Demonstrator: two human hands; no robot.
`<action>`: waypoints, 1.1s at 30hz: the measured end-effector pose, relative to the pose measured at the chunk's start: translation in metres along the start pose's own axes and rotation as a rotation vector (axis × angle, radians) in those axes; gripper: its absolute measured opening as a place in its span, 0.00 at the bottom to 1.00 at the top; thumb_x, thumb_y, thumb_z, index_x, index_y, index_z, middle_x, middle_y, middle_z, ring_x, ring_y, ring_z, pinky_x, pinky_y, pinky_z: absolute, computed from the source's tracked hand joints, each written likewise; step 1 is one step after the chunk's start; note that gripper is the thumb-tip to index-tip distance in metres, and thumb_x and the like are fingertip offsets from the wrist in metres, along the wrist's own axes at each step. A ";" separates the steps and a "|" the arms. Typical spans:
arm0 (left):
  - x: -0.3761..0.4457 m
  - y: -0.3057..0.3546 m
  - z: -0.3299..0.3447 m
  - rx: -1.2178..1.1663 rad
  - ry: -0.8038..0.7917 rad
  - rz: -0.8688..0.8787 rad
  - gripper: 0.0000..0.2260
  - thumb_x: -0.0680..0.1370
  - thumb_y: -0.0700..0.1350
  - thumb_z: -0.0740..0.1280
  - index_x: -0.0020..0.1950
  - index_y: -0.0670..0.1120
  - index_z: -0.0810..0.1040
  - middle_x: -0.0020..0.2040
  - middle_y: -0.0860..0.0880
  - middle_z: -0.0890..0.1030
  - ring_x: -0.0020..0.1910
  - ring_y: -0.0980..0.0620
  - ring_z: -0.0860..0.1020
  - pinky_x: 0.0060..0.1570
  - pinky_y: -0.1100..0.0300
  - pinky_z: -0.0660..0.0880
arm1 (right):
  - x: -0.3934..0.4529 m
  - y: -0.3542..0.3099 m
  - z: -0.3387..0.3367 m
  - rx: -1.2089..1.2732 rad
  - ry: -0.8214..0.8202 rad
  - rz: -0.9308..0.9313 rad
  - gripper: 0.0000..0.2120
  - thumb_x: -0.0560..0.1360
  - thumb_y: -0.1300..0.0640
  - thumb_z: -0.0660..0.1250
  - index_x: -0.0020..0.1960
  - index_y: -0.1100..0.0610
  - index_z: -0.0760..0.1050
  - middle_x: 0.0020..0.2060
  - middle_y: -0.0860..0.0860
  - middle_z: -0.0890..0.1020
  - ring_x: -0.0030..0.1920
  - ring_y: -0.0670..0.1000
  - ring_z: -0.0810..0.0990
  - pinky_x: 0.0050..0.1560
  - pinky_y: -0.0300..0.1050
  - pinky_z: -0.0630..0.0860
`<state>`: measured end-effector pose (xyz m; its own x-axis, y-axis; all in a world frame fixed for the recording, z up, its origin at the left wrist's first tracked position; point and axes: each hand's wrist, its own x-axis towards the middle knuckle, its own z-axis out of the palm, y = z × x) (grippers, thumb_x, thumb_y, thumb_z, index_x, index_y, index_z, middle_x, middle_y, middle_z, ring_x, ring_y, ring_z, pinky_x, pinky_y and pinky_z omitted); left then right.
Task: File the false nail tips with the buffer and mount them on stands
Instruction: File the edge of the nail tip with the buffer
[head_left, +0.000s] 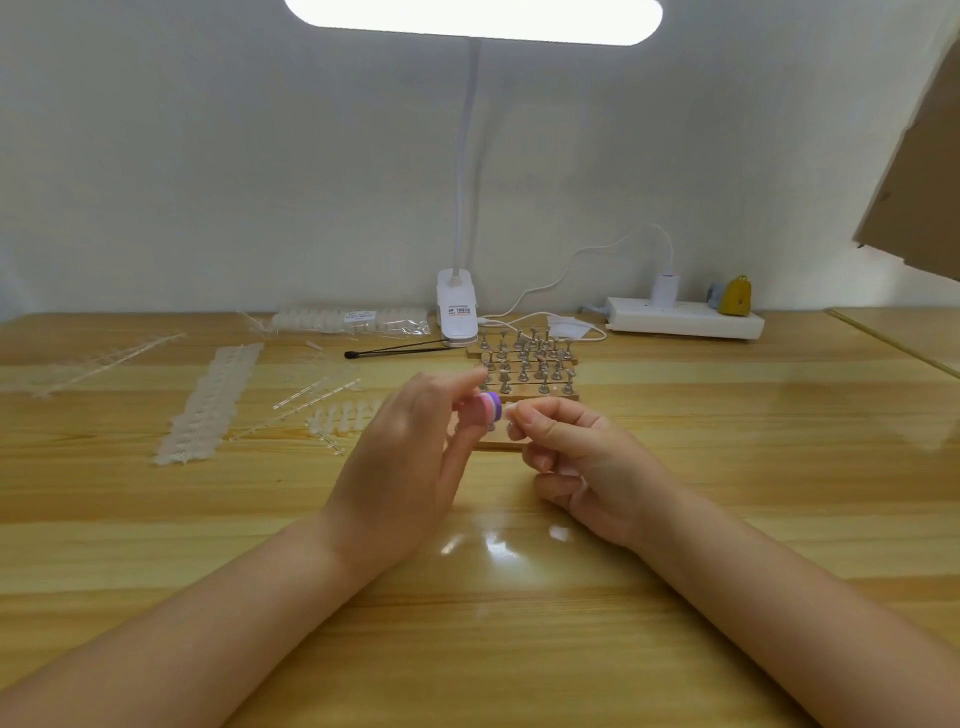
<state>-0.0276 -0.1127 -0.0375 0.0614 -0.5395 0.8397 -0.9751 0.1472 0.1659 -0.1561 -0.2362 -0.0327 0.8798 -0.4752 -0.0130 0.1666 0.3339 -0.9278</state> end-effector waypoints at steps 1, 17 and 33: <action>0.001 0.002 0.000 -0.023 0.019 0.044 0.16 0.78 0.42 0.66 0.64 0.40 0.70 0.49 0.44 0.80 0.46 0.49 0.79 0.50 0.55 0.75 | 0.000 0.000 0.000 -0.009 -0.004 -0.002 0.03 0.66 0.57 0.71 0.38 0.54 0.83 0.34 0.49 0.80 0.26 0.42 0.69 0.20 0.32 0.61; 0.001 0.000 0.000 -0.001 0.001 0.017 0.23 0.76 0.38 0.70 0.67 0.45 0.64 0.48 0.47 0.81 0.46 0.49 0.80 0.51 0.52 0.76 | 0.000 -0.003 0.000 -0.016 -0.069 0.072 0.02 0.72 0.60 0.65 0.42 0.58 0.75 0.35 0.50 0.76 0.28 0.44 0.69 0.22 0.33 0.58; 0.003 0.010 0.000 -0.136 -0.040 -0.019 0.15 0.79 0.45 0.63 0.64 0.46 0.66 0.50 0.45 0.82 0.50 0.51 0.80 0.52 0.60 0.75 | 0.000 -0.001 -0.001 -0.003 -0.090 0.032 0.02 0.72 0.58 0.66 0.41 0.54 0.77 0.35 0.48 0.77 0.28 0.44 0.69 0.23 0.33 0.61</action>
<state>-0.0371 -0.1128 -0.0328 0.0684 -0.5757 0.8148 -0.9356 0.2464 0.2527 -0.1572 -0.2371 -0.0325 0.9210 -0.3894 -0.0096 0.1362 0.3451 -0.9286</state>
